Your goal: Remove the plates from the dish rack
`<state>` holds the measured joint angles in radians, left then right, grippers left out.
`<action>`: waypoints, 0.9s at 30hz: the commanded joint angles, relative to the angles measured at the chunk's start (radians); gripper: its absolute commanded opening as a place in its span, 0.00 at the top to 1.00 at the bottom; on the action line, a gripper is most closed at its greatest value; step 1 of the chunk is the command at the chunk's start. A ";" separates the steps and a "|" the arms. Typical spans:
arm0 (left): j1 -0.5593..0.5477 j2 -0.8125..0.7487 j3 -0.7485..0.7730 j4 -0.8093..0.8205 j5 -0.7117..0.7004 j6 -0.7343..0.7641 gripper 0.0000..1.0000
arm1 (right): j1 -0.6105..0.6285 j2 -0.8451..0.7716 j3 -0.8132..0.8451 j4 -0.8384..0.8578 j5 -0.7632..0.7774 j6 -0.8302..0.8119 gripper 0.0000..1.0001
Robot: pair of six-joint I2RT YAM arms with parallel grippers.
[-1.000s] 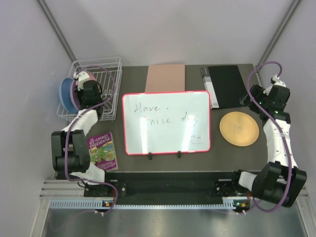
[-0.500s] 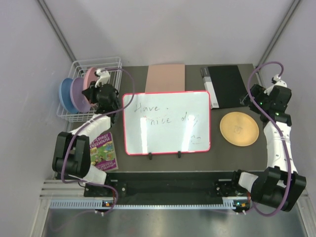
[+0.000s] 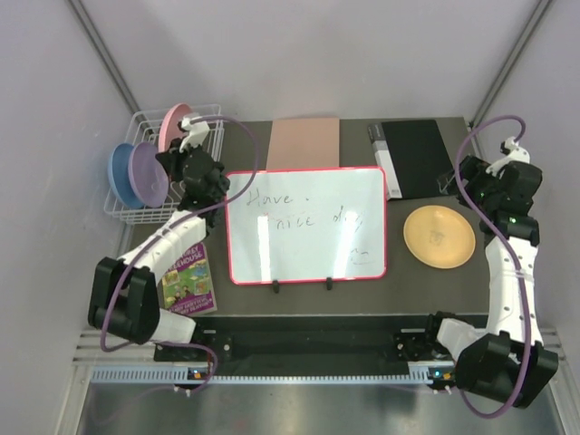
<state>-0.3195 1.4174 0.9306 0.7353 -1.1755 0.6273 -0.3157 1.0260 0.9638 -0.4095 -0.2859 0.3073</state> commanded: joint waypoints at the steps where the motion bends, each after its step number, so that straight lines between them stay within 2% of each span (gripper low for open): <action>1: -0.035 -0.118 0.099 -0.174 -0.001 -0.172 1.00 | -0.010 -0.055 0.075 -0.012 -0.160 -0.030 0.18; 2: -0.041 -0.148 0.135 -0.254 0.011 -0.239 1.00 | -0.010 -0.061 0.078 -0.003 -0.198 -0.027 0.18; 3: -0.059 -0.164 0.152 -0.419 0.031 -0.305 1.00 | -0.008 -0.075 0.078 0.018 -0.235 -0.019 0.18; 6: -0.085 -0.230 0.203 -0.664 0.198 -0.603 1.00 | 0.001 -0.102 0.053 0.079 -0.379 0.032 0.17; 10: -0.099 -0.301 0.220 -0.829 0.486 -0.822 1.00 | 0.044 -0.139 -0.010 0.272 -0.464 0.145 0.17; 15: -0.124 -0.336 0.232 -0.890 0.675 -0.961 1.00 | 0.179 -0.132 0.001 0.324 -0.452 0.165 0.17; 22: -0.170 -0.344 0.224 -0.890 0.937 -1.069 1.00 | 0.394 -0.103 0.015 0.434 -0.349 0.196 0.16; 27: -0.266 -0.330 0.220 -0.890 0.988 -1.100 1.00 | 0.518 -0.060 0.036 0.431 -0.265 0.171 0.16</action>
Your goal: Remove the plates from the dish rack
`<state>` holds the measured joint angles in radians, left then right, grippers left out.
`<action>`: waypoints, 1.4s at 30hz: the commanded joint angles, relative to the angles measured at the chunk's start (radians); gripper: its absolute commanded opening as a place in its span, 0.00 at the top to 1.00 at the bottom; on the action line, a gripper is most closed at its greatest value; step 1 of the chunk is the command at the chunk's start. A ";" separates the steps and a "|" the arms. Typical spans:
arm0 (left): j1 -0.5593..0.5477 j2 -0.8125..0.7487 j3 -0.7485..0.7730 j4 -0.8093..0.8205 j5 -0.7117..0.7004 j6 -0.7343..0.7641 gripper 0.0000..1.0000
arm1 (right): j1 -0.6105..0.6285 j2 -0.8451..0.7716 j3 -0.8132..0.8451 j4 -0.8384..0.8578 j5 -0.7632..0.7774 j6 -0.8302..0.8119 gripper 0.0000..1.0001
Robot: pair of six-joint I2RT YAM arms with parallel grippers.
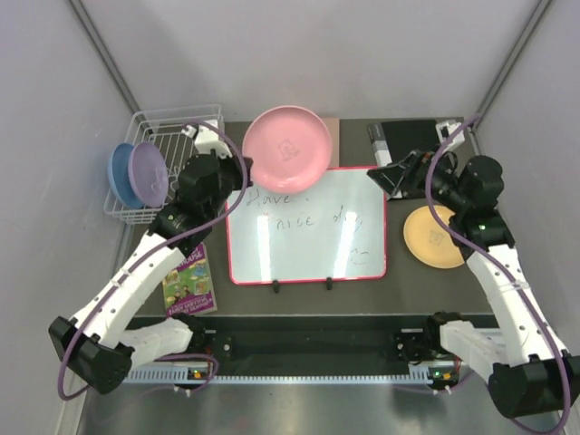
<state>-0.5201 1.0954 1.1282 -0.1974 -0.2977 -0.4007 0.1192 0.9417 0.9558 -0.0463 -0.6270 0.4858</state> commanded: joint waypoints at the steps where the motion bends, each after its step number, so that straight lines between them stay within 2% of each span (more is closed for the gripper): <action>1: -0.080 -0.002 0.022 0.044 0.111 -0.073 1.00 | 0.098 0.034 0.047 0.068 0.096 -0.019 0.16; 9: -0.250 0.038 0.001 0.035 0.023 -0.079 1.00 | 0.246 0.089 0.095 0.004 0.268 -0.098 0.17; 11: -0.276 0.049 0.001 0.038 0.009 -0.081 1.00 | 0.261 0.118 0.109 -0.032 0.288 -0.102 0.30; 12: -0.281 0.049 -0.001 0.041 0.005 -0.081 1.00 | 0.266 0.126 0.110 -0.044 0.306 -0.108 0.41; 13: -0.287 0.049 -0.004 0.046 0.002 -0.079 1.00 | 0.266 0.132 0.109 -0.050 0.312 -0.111 0.77; 14: -0.288 0.047 -0.007 0.046 -0.014 -0.078 1.00 | 0.266 0.131 0.101 -0.059 0.320 -0.113 0.92; 15: -0.288 0.044 -0.013 0.049 -0.021 -0.075 1.00 | 0.266 0.125 0.094 -0.059 0.344 -0.112 1.00; 20: -0.288 0.041 -0.022 0.061 -0.075 -0.034 0.98 | 0.264 0.033 0.077 -0.111 0.443 -0.128 1.00; 22: -0.288 0.044 -0.019 0.064 -0.087 -0.020 0.84 | 0.264 -0.024 0.081 -0.165 0.533 -0.139 1.00; 23: -0.288 0.044 -0.015 0.065 -0.086 -0.004 0.74 | 0.260 -0.046 0.087 -0.179 0.562 -0.142 1.00; 25: -0.288 0.040 -0.005 0.067 -0.092 0.009 0.67 | 0.254 -0.107 0.095 -0.227 0.648 -0.145 1.00; 27: -0.290 0.028 -0.008 0.081 -0.095 0.034 0.42 | 0.244 -0.150 0.107 -0.259 0.723 -0.153 1.00; 29: -0.290 -0.002 -0.018 0.096 -0.109 0.062 0.35 | 0.238 -0.207 0.126 -0.311 0.780 -0.158 1.00; 30: -0.288 -0.023 -0.025 0.116 -0.113 0.074 0.25 | 0.237 -0.224 0.132 -0.328 0.840 -0.165 1.00; 33: -0.290 -0.058 -0.038 0.137 -0.152 0.123 0.15 | 0.235 -0.290 0.144 -0.404 0.976 -0.165 1.00; 36: -0.288 -0.077 -0.038 0.122 -0.239 0.189 0.09 | 0.235 -0.377 0.138 -0.477 1.142 -0.135 1.00; 37: -0.288 -0.080 -0.038 0.116 -0.312 0.221 0.08 | 0.235 -0.397 0.132 -0.501 1.179 -0.127 1.00; 38: -0.288 -0.084 -0.041 0.110 -0.339 0.236 0.07 | 0.235 -0.414 0.129 -0.510 1.252 -0.110 1.00; 42: -0.287 -0.144 -0.083 0.110 -0.440 0.269 0.05 | 0.235 -0.463 0.118 -0.553 1.354 -0.101 1.00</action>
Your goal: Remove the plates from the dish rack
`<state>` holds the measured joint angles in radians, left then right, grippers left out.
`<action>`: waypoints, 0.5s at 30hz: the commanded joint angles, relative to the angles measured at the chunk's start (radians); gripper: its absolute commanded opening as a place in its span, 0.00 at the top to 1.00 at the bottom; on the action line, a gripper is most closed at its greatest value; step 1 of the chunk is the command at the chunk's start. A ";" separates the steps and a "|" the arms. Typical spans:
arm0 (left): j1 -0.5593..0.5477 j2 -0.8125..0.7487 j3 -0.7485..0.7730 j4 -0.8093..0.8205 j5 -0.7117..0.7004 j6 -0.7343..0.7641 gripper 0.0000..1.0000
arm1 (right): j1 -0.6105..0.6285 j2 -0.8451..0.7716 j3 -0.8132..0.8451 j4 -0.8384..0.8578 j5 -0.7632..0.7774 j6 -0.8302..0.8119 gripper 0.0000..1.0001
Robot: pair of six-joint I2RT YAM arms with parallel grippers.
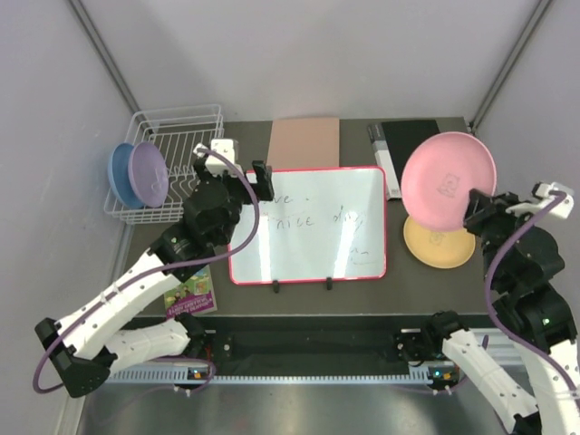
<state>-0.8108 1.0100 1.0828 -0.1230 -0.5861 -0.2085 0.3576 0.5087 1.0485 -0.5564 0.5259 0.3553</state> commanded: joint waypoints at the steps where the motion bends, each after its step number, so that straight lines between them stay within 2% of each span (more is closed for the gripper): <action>1: 0.004 -0.074 -0.049 0.042 -0.158 0.080 0.05 | -0.005 -0.035 0.022 -0.046 0.209 0.025 1.00; 8: 0.004 -0.201 -0.150 0.088 -0.225 0.103 0.03 | -0.003 0.025 0.039 -0.141 0.307 0.077 1.00; 15: 0.004 -0.198 -0.141 0.068 -0.310 0.172 0.01 | -0.012 0.141 0.022 -0.240 0.295 0.157 1.00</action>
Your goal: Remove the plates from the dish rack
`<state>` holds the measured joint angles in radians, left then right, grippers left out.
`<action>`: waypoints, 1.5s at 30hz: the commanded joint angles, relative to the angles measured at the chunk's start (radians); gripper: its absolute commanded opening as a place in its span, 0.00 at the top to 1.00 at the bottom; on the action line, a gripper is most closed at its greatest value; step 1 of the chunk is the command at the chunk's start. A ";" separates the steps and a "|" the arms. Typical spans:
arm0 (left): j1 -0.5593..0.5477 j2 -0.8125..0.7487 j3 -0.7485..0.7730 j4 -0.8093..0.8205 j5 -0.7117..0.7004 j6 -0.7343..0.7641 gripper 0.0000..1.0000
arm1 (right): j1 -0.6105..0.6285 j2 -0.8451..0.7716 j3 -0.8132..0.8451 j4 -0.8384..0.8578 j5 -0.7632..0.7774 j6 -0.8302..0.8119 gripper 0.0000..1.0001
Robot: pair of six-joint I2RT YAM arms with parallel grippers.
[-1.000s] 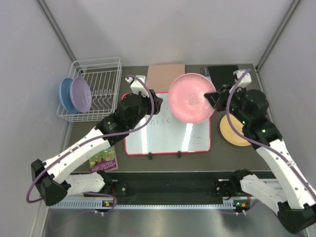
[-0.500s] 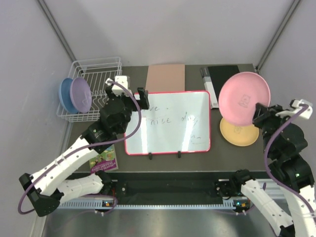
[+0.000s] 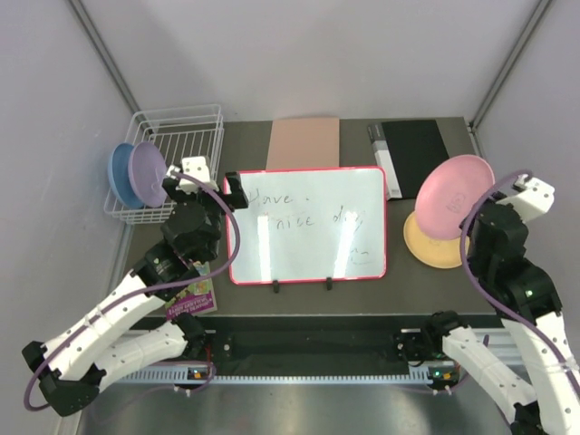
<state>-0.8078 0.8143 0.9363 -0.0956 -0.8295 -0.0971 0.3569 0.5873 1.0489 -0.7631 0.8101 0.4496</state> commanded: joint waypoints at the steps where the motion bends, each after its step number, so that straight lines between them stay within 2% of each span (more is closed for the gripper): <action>1: 0.001 -0.003 0.004 0.039 -0.072 0.063 0.01 | -0.027 0.083 0.017 -0.031 -0.027 0.066 1.00; 5: 0.013 -0.009 0.001 0.014 -0.069 0.059 0.01 | -0.130 0.176 -0.035 0.034 -0.164 0.023 1.00; 7: 0.021 -0.014 -0.004 -0.003 -0.039 0.045 0.01 | -0.243 0.183 -0.085 0.102 -0.309 -0.027 1.00; 12: 0.045 -0.001 -0.024 -0.007 0.012 0.022 0.01 | -0.523 0.161 -0.174 0.189 -0.524 -0.136 1.00; 15: 0.062 0.017 -0.028 -0.003 0.041 0.014 0.01 | -0.634 0.172 -0.210 0.208 -0.684 -0.163 1.00; 16: 0.073 0.028 -0.028 -0.006 0.062 0.010 0.01 | -0.650 0.175 -0.216 0.217 -0.754 -0.163 1.00; 21: 0.157 0.054 -0.034 -0.021 0.189 -0.045 0.01 | -0.725 0.215 -0.282 0.278 -0.888 -0.144 1.00; 25: 0.319 0.051 -0.056 -0.020 0.352 -0.116 0.01 | -0.753 0.270 -0.323 0.341 -0.901 -0.123 1.00; 28: 0.369 0.052 -0.062 -0.016 0.401 -0.127 0.01 | -0.759 0.278 -0.348 0.370 -0.846 -0.120 1.00; 32: 0.394 0.077 -0.051 -0.021 0.418 -0.139 0.01 | -0.786 0.304 -0.386 0.421 -0.838 -0.109 1.00; 39: 0.417 0.109 -0.071 0.017 0.472 -0.190 0.01 | -0.835 0.387 -0.437 0.507 -0.910 -0.101 1.00; 45: 0.435 0.118 -0.074 0.034 0.484 -0.199 0.01 | -0.854 0.488 -0.454 0.565 -0.957 -0.081 0.87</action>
<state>-0.3893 0.9310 0.8623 -0.1257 -0.3737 -0.2722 -0.4839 1.0267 0.5957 -0.2882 -0.1101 0.3580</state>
